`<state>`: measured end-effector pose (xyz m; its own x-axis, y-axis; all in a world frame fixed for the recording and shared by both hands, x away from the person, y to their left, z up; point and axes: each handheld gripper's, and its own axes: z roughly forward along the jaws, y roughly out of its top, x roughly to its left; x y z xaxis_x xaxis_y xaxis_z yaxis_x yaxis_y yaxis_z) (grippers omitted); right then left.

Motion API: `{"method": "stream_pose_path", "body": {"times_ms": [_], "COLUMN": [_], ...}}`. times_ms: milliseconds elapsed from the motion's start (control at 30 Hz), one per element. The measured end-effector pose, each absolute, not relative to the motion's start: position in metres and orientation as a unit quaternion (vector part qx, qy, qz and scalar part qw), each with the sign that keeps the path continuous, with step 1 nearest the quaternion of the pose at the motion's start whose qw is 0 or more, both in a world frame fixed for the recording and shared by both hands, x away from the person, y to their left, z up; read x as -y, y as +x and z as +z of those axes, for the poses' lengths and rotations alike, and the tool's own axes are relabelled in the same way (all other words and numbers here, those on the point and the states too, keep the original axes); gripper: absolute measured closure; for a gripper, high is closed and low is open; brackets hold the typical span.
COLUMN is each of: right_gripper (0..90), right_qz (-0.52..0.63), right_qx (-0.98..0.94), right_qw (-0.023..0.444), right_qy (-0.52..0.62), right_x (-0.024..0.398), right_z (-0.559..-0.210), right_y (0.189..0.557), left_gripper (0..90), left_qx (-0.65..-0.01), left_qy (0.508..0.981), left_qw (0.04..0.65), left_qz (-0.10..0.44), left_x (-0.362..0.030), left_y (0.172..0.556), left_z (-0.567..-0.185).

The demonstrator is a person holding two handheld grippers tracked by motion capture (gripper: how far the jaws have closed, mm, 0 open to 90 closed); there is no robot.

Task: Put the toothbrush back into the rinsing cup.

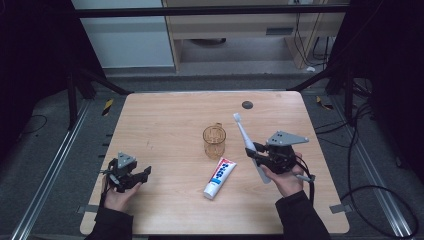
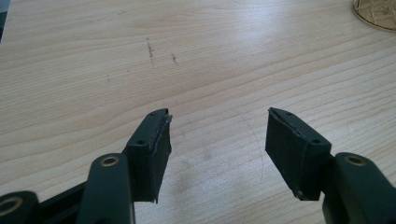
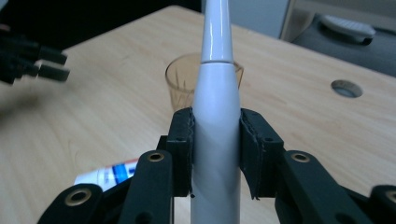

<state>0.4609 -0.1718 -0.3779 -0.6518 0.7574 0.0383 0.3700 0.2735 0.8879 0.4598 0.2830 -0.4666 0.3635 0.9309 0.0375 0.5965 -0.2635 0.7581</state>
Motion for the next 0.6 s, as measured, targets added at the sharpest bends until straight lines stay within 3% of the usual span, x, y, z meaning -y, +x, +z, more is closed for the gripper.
{"method": "stream_pose_path", "body": {"times_ms": [600], "right_gripper": [67.0], "right_qz": [0.553], "right_qx": [-0.689], "right_qw": [0.255], "right_qy": [0.393], "right_x": [0.157], "right_z": [-0.357], "right_y": [0.482], "left_gripper": [39.7], "left_qx": [-0.506], "left_qy": [0.752], "left_qw": [0.339], "left_qz": [0.251], "left_x": [-0.284], "left_y": [0.46], "left_z": [-0.466]}}
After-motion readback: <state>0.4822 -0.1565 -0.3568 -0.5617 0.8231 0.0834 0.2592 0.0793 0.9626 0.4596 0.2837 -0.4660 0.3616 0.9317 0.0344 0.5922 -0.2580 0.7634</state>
